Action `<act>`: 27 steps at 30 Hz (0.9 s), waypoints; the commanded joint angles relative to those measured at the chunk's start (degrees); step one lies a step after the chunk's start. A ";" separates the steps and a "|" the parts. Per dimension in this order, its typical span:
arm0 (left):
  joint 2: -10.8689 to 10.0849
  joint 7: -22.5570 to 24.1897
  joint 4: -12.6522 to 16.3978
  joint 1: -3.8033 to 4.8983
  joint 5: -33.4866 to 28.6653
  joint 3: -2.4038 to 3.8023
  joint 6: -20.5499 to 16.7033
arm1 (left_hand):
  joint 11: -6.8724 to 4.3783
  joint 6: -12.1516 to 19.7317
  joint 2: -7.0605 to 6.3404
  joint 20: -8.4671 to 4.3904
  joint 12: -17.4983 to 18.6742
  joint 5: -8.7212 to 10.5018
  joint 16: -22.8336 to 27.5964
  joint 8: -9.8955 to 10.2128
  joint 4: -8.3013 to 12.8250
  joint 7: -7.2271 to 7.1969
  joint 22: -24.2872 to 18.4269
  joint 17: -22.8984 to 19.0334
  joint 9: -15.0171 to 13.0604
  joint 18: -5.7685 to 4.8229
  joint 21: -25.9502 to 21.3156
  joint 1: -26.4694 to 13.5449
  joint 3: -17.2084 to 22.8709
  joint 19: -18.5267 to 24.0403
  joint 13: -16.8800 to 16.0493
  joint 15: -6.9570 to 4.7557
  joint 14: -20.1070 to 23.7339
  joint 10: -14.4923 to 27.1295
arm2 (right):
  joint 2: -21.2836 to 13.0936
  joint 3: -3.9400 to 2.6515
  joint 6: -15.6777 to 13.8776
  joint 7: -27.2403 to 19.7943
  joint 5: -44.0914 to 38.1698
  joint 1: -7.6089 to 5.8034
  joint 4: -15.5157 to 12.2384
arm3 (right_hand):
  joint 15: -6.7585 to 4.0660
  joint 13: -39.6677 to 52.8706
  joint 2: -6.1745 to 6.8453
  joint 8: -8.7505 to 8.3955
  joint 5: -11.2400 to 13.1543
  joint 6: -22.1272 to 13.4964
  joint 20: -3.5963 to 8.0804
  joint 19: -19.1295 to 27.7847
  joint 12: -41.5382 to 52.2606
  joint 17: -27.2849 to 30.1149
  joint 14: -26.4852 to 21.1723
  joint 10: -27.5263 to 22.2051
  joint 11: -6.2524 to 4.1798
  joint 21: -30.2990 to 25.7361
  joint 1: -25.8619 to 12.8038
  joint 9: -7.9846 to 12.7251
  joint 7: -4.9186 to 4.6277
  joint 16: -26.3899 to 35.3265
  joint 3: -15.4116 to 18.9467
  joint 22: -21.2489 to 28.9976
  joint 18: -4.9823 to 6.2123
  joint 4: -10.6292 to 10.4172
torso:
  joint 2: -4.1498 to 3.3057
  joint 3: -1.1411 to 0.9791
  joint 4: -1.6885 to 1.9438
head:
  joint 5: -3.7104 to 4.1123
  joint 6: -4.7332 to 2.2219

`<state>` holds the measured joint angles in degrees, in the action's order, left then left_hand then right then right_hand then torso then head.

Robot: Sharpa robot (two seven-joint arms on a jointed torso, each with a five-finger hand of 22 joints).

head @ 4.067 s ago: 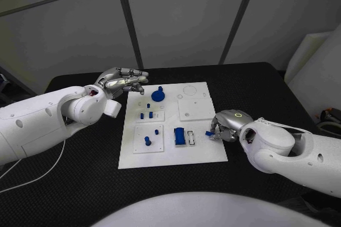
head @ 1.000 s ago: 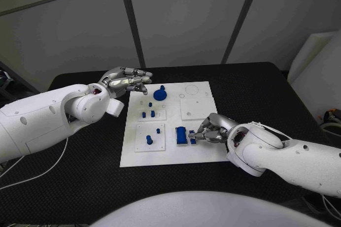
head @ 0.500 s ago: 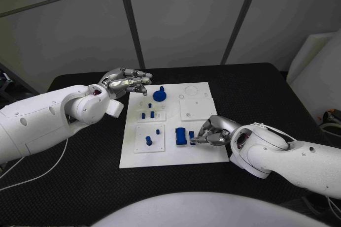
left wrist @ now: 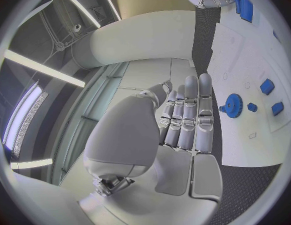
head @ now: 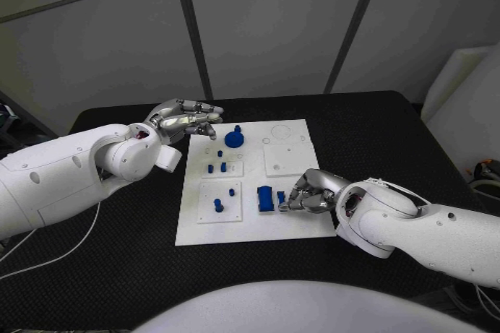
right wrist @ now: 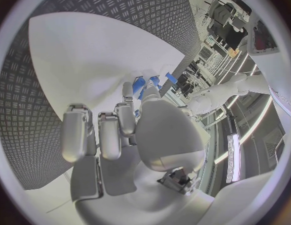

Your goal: Assemble the parts on the task board

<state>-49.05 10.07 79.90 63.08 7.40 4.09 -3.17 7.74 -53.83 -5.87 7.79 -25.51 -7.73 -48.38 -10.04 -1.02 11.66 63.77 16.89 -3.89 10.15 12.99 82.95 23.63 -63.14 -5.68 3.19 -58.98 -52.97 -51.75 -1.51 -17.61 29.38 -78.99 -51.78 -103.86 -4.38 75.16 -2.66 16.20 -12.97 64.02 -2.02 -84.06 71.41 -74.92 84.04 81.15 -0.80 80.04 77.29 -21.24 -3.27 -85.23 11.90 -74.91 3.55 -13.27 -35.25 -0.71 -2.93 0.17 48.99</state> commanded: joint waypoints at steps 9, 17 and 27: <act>0.03 0.04 -0.01 0.09 0.18 0.02 0.68 | -0.03 0.42 0.38 0.16 -0.30 -0.20 0.10 -0.18 0.33 -0.06 -0.09 -0.05 0.09 0.07 0.35 -0.15 0.07 0.43 0.05 -0.15 0.39 0.36 | 0.72 0.00 1.92 0.17 -1.24 -0.05 1.46 | -0.54 1.06 -0.77 0.51 0.61 -0.41 0.52 -0.16 0.01 -7.38 4.44 0.26 -0.53 0.00 2.93 -0.39 0.43 -0.10 -0.34 -2.68 -0.53 1.57 | 0.00 -0.02 -0.04 | -0.24 0.41; 0.04 0.01 -0.09 0.07 0.18 0.01 0.73 | -0.03 0.42 0.38 0.16 -0.30 -0.20 0.10 -0.18 0.33 -0.06 -0.09 -0.05 0.09 0.07 0.35 -0.15 0.07 0.43 0.05 -0.15 0.39 0.36 | 0.62 0.00 -0.36 -1.06 -1.63 -0.05 0.85 | -0.47 1.06 -0.83 0.57 0.45 -0.52 0.51 -0.13 -0.04 -7.31 4.42 0.26 -0.41 -0.05 2.29 -0.55 0.26 -0.04 0.36 -2.65 -0.53 1.00 | 0.14 0.00 -0.10 | -0.16 0.31; -0.13 0.50 -0.40 -0.23 0.18 -0.10 0.41 | 0.05 0.54 0.33 0.32 -0.40 -0.12 0.06 -0.24 -0.04 -0.02 -0.21 -0.26 0.08 0.00 0.26 -0.90 -0.17 0.68 0.16 0.02 0.52 0.51 | -2.21 -0.03 -7.84 -12.03 7.08 -0.10 -0.60 | 0.36 -0.96 0.26 -0.72 -1.88 -3.73 -0.12 1.96 -3.05 -3.60 3.55 -1.79 0.70 -3.54 0.15 -0.48 -1.09 2.49 2.99 1.35 0.39 -1.29 | 0.76 -0.08 -0.39 | -0.09 -0.30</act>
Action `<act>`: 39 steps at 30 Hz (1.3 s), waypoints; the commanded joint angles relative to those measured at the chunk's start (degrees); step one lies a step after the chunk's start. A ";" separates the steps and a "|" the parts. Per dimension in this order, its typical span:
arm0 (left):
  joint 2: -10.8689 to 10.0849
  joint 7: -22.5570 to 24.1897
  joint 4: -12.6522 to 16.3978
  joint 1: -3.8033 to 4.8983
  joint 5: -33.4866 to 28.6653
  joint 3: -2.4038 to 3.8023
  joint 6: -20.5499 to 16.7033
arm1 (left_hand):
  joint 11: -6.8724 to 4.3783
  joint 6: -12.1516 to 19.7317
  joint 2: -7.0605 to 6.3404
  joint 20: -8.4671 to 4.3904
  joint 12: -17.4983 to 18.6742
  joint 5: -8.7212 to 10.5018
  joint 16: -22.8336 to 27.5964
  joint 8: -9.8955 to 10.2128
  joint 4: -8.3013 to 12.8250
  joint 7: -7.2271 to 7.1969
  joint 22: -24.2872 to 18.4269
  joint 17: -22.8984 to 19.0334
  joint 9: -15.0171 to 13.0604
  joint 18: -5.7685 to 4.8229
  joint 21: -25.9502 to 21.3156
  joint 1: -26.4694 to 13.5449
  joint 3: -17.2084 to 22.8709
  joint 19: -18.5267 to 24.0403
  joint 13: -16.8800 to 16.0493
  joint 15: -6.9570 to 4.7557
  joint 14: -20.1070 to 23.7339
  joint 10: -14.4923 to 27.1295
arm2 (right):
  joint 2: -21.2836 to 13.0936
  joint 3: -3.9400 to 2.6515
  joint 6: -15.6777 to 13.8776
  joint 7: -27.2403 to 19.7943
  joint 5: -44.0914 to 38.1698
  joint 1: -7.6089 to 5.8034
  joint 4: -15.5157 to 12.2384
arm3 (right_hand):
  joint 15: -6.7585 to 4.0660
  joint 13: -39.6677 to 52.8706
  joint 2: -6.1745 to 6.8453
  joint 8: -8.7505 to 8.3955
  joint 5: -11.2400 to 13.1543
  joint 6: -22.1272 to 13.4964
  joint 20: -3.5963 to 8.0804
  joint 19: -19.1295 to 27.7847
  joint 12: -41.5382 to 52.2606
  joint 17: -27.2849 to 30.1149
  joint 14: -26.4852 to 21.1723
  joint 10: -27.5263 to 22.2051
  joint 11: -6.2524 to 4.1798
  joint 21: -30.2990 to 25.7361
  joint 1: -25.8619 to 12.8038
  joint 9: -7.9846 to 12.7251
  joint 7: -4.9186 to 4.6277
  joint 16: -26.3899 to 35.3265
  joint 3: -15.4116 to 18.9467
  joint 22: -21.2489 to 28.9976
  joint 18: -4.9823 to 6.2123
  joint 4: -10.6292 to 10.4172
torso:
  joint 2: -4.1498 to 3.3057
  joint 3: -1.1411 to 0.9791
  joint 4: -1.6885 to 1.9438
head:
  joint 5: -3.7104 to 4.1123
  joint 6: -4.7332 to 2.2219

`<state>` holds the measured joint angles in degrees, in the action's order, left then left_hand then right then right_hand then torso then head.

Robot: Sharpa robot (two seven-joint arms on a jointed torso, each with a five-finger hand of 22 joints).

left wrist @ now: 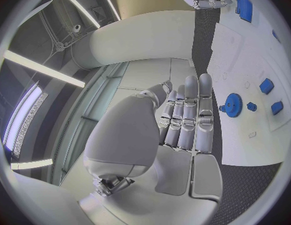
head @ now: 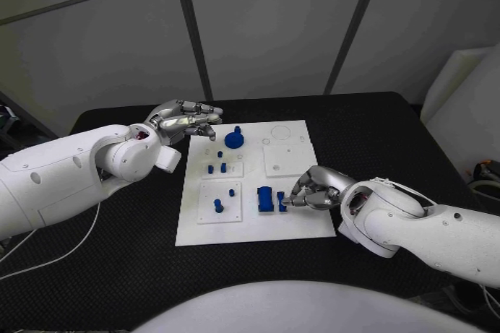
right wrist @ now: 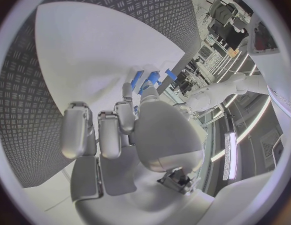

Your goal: Assemble the parts on the task board

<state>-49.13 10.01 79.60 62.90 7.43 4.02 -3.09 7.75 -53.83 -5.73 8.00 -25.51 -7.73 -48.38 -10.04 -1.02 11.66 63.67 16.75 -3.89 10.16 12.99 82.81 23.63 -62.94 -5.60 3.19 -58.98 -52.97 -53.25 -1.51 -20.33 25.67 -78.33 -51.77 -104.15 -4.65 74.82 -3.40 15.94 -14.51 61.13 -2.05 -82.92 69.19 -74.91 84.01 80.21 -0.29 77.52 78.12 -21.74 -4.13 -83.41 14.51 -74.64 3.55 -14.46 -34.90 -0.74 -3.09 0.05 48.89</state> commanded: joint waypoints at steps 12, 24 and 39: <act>1.45 6.64 -2.65 -1.33 -1.91 -0.09 -3.32 | 0.39 1.29 -1.15 2.07 -1.04 -0.04 6.58 -1.17 -3.47 -0.03 -7.47 -4.43 0.02 0.25 -5.60 -4.11 -5.02 3.59 0.76 1.24 3.44 0.76 | 1.92 -0.08 -2.69 -34.15 41.49 -5.00 13.13 | 5.07 -32.78 -1.78 -6.62 -0.42 -8.58 -4.12 21.91 -42.08 39.30 -13.46 -23.69 5.12 -42.89 9.34 2.79 -5.10 45.94 -0.68 40.89 6.75 2.01 | 3.20 0.59 -1.59 | -0.30 -2.54; 8.10 14.52 -14.00 -3.09 -9.03 -0.04 -8.47 | 1.13 -0.03 -0.96 6.36 12.20 -0.10 33.21 0.03 -6.56 -1.54 -29.91 -12.04 0.14 0.44 -9.53 -1.64 -6.47 17.63 1.98 4.26 3.32 -5.32 | 14.32 -1.59 3.42 -45.94 56.78 -6.87 37.22 | 9.49 -61.27 -3.58 -11.84 2.75 -5.56 -9.14 25.14 -60.15 56.10 -19.12 -18.11 7.51 -64.71 15.10 8.81 -6.04 73.16 -1.36 57.89 7.04 1.77 | 6.01 1.38 -3.17 | -1.65 -7.16; 14.99 20.07 -21.74 -5.59 -14.05 0.22 -15.51 | 1.40 2.52 1.99 8.76 22.04 0.50 44.83 6.37 -8.38 -3.07 -47.68 -13.13 0.18 0.01 -9.54 -2.23 -17.73 32.52 2.05 6.30 8.81 -0.25 | 23.97 -2.12 6.22 -50.72 59.35 -6.90 50.40 | 12.04 -71.30 -2.80 -12.40 4.19 -7.07 -11.51 23.46 -65.66 68.32 -21.75 -19.02 9.37 -73.86 11.28 15.10 -6.97 79.95 -2.73 67.08 6.98 3.77 | 6.41 1.24 -2.86 | -2.77 -9.29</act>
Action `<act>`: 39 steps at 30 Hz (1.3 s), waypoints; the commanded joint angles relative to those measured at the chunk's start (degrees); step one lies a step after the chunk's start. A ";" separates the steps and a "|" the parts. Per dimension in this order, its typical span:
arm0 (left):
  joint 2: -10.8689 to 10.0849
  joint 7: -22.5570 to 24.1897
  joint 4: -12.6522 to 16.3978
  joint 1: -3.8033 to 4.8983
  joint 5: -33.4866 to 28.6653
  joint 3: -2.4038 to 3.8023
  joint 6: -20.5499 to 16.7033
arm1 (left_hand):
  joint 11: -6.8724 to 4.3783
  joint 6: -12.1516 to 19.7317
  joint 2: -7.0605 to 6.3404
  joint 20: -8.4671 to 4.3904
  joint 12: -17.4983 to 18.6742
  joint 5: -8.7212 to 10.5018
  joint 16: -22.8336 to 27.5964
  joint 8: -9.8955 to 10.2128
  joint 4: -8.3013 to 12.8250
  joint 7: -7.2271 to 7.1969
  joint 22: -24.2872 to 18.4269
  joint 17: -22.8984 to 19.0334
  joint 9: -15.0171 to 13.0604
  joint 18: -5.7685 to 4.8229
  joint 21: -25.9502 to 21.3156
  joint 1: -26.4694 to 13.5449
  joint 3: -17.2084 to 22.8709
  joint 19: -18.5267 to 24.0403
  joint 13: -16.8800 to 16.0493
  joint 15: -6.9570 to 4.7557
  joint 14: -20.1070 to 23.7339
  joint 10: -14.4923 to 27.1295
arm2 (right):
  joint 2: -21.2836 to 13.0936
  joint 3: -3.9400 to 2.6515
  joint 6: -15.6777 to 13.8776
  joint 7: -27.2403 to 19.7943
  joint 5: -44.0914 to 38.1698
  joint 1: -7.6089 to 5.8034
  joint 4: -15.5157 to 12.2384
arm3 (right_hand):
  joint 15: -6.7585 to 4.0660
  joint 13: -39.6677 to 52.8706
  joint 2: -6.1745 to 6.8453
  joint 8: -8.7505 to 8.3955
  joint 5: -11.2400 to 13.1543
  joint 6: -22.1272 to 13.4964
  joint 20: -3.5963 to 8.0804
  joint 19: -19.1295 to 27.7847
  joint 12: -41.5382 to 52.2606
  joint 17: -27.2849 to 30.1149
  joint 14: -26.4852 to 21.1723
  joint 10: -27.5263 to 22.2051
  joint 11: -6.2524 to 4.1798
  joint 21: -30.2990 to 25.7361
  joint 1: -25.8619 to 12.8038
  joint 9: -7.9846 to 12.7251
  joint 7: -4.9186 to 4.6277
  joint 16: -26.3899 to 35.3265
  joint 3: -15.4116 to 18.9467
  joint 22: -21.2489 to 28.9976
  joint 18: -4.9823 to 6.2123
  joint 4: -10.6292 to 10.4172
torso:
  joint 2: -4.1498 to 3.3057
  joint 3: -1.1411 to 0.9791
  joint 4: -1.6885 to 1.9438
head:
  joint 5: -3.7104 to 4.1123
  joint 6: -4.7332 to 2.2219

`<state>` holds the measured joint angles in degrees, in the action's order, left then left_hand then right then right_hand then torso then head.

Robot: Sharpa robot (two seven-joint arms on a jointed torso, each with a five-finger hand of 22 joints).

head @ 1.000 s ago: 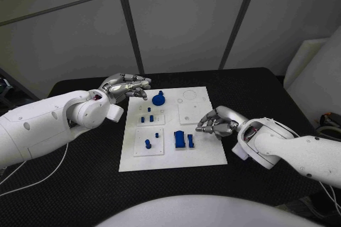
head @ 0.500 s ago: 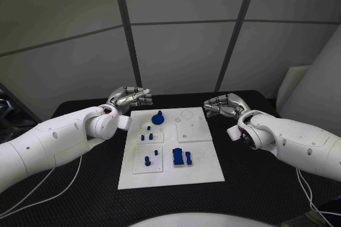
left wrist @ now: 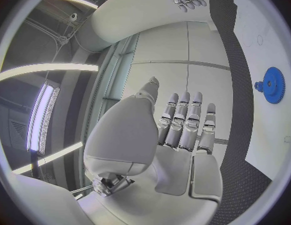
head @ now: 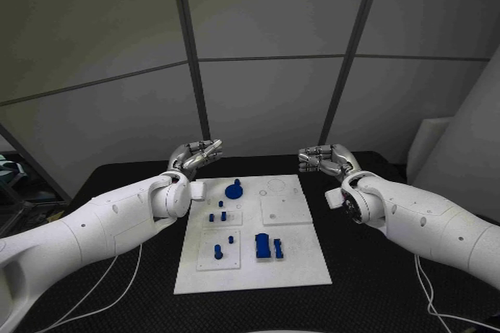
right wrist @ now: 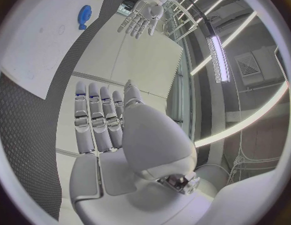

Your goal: Assemble the parts on the task board

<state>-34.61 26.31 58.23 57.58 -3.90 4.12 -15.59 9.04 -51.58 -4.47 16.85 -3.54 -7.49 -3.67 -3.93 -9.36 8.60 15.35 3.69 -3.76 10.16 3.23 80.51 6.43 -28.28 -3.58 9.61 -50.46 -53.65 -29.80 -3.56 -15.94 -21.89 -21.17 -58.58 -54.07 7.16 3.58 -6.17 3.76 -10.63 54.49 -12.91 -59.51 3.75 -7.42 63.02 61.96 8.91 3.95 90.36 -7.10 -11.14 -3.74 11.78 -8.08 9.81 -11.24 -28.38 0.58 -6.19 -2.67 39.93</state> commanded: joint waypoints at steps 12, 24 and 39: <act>-2.07 1.17 7.21 0.38 0.56 -0.91 -7.05 | -4.76 27.51 4.47 -9.00 3.54 7.49 3.67 3.93 5.07 -4.57 -7.77 -3.69 3.76 -4.62 -3.23 -42.68 -6.43 13.66 3.58 -5.15 26.92 28.65 | -2.75 0.73 -5.63 -1.98 4.64 -0.33 -7.25 | -7.16 -3.58 6.17 -3.76 5.77 -29.10 6.49 31.59 -3.75 7.42 -33.88 -33.33 -4.60 -3.95 -48.47 7.10 5.91 3.74 -6.28 8.08 -4.37 6.32 | -1.67 -0.36 3.72 | 1.59 -3.37; -8.37 2.99 26.50 2.11 3.19 -3.44 -23.95 | -9.04 36.82 4.47 -12.13 3.54 7.49 3.67 3.93 9.36 -8.60 -10.70 -3.69 3.76 -10.16 -3.23 -57.27 -6.43 19.21 3.58 -9.61 36.01 38.30 | -11.49 2.77 -21.87 -6.25 16.54 -1.23 -27.88 | -7.16 -3.58 6.17 -3.76 10.63 -38.78 12.91 42.24 -3.75 7.42 -45.01 -44.26 -8.91 -3.95 -64.44 7.10 11.14 3.74 -11.78 8.08 -5.79 11.24 | -2.80 -0.58 6.19 | 2.67 -5.55; -10.08 3.48 31.72 2.58 3.90 -4.12 -28.53 | -9.04 43.55 4.47 -16.85 3.54 7.49 3.67 3.93 9.36 -8.60 -15.35 -3.69 3.76 -10.16 -3.23 -67.88 -6.43 23.42 3.58 -9.61 42.61 45.32 | -14.89 3.56 -28.18 -7.91 21.17 -1.58 -35.89 | -7.16 -3.58 6.17 -3.76 10.63 -45.91 12.91 50.03 -3.75 7.42 -53.17 -52.25 -8.91 -3.95 -76.18 7.10 11.14 3.74 -11.78 8.08 -9.81 11.24 | -2.80 -0.58 6.19 | 2.67 -5.55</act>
<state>-44.67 28.06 89.82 60.02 -1.13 -0.03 -42.19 0.10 -10.92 0.01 0.90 -0.40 -0.41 -0.34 -0.26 -0.31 0.12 0.93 0.10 -0.07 0.35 0.34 17.28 0.00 -6.74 -0.09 0.11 -10.68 -11.38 -44.67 0.02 -41.63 -28.23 -1.74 -60.04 -89.78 -0.01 0.08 -0.02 0.22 -0.51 11.73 -0.47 -12.92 0.20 -0.07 13.47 13.25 0.11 0.38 19.37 -0.10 -0.22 -0.26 0.50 -0.09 1.26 -0.16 -31.17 0.00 -0.02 0.01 34.37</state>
